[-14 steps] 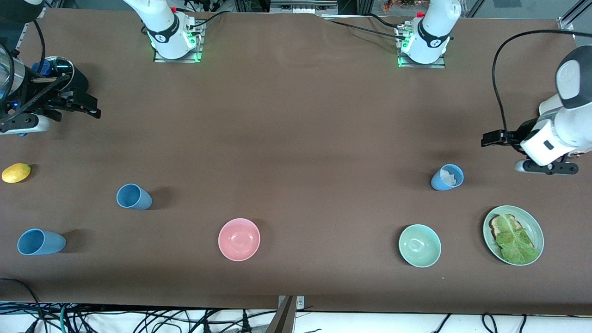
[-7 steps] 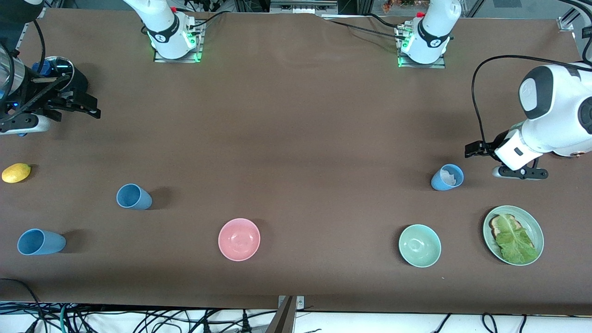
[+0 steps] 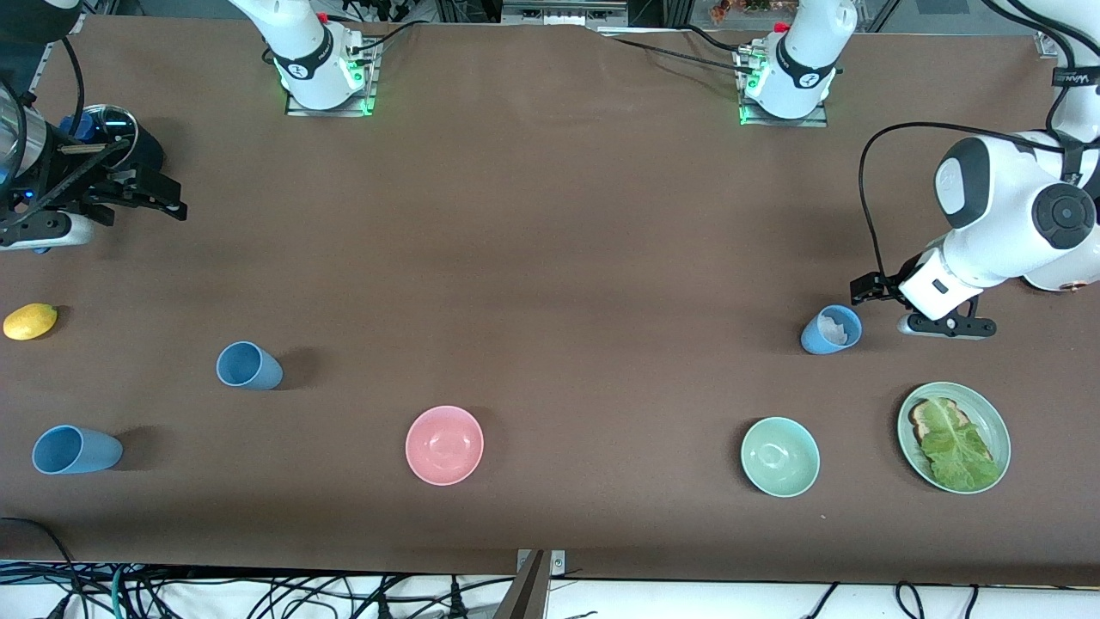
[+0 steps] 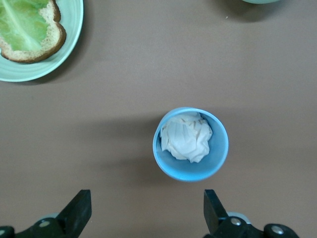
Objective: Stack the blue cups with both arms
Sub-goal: 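Reach the left gripper to the small tissue-filled cup and grasp it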
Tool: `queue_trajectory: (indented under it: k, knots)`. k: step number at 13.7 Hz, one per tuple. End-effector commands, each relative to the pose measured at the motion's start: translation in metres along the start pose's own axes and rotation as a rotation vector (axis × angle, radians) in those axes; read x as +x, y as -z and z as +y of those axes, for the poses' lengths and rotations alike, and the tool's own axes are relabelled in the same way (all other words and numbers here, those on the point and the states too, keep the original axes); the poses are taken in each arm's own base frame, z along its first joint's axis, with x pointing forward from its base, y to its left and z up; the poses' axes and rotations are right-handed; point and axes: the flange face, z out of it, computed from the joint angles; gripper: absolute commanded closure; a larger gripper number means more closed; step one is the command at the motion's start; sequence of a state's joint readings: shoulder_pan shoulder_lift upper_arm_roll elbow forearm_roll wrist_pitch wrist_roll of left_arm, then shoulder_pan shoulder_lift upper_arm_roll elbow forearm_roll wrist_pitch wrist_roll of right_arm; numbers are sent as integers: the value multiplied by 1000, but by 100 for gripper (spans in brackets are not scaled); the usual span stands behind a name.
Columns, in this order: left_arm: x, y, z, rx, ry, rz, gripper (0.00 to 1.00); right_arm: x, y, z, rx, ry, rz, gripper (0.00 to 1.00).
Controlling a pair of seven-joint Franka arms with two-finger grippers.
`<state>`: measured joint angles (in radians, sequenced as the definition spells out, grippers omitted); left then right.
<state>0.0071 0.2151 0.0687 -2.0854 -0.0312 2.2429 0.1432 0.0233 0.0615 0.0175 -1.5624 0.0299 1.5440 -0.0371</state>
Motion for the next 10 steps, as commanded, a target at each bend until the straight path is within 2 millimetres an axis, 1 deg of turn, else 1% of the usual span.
queue_trajectory:
  k: [1, 5, 8, 9, 10]
  knots:
    - [1, -18, 7, 19, -35, 32, 0, -4, 3, -2, 16, -10, 10, 0]
    - [4, -40, 7, 25, -36, 58, 0, -4, 3, -2, 16, -10, 10, 0]
    - [0, -55, 8, 30, -37, 82, 0, -4, 3, -2, 16, -10, 10, 0]
    - [0, -56, 7, 32, -36, 93, 0, -4, 3, -2, 16, -10, 10, 0]
    - [-1, -63, 8, 31, -37, 84, 0, -4, 3, -2, 16, -10, 10, 0]
